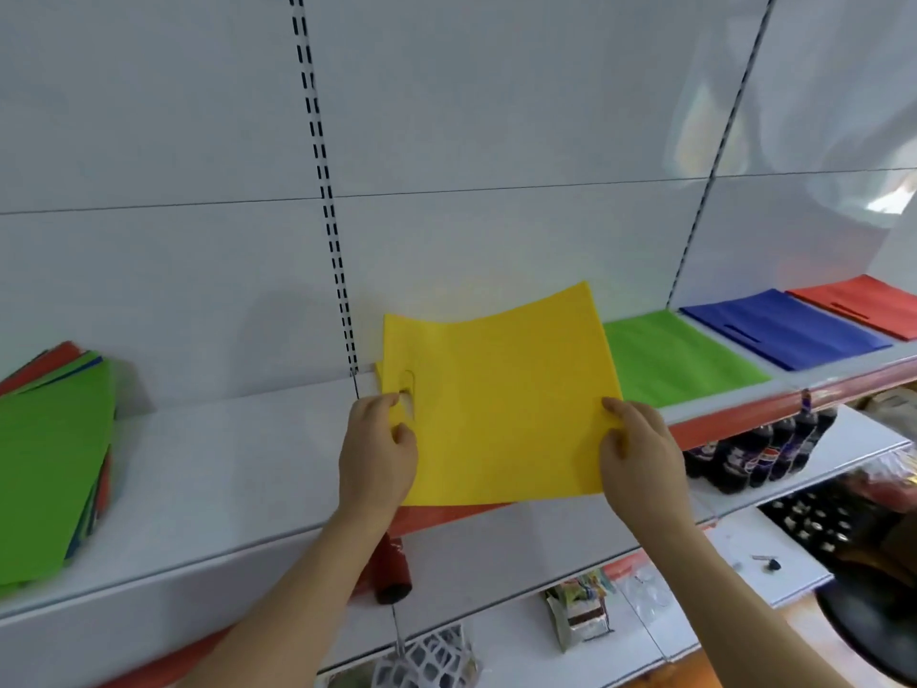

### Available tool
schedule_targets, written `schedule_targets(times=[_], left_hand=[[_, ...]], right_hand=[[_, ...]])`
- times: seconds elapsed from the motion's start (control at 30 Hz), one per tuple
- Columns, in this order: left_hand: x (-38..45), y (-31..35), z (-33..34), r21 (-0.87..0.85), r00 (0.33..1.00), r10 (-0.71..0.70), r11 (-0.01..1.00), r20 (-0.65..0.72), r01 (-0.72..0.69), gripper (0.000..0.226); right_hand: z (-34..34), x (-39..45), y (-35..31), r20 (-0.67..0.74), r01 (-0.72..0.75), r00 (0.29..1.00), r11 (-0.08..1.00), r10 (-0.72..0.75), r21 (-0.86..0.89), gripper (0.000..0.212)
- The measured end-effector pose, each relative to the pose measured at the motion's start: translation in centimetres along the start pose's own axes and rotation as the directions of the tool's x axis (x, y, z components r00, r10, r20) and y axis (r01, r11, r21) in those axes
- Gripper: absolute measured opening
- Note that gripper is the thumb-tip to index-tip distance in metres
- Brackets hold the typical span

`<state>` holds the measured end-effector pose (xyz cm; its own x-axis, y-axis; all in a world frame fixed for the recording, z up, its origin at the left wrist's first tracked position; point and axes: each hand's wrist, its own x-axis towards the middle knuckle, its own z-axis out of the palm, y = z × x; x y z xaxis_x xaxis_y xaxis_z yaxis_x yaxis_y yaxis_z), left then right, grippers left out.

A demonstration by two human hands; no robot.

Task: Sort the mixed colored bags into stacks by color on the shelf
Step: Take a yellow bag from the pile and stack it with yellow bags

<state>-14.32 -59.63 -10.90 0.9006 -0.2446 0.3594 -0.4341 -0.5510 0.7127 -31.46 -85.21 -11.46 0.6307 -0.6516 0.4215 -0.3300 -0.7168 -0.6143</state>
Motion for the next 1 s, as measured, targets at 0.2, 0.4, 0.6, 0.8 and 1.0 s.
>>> schedule_targets(times=[0.2,0.4,0.6,0.8,1.0], left_hand=[[3.0,-1.6,3.0,0.075,0.995,-0.070,0.995,0.067,0.065,0.048],[4.6,-2.7,5.0,0.297,0.981,-0.131,0.951,0.140,0.085,0.049],[4.3,-2.8,6.5,0.473,0.985,-0.136,0.878,0.108,0.069,0.048],[4.2,-1.9,7.0,0.589,0.978,-0.201,0.798,0.063,0.126,0.043],[4.5,-2.1,7.0,0.655,0.963,-0.262,0.739,0.061,0.159,0.038]], right_hand=[[2.4,5.6,-0.1,0.107,0.086,0.991,0.990,-0.075,-0.109,0.047],[5.3,8.5,1.9,0.215,0.118,0.973,0.979,-0.080,-0.167,0.050],[7.6,11.4,4.3,0.294,0.177,0.948,0.970,-0.122,-0.168,0.050],[8.7,13.4,5.2,0.422,0.241,0.894,0.956,-0.152,-0.166,0.053],[9.2,13.3,5.2,0.511,0.344,0.845,0.894,-0.159,-0.289,0.044]])
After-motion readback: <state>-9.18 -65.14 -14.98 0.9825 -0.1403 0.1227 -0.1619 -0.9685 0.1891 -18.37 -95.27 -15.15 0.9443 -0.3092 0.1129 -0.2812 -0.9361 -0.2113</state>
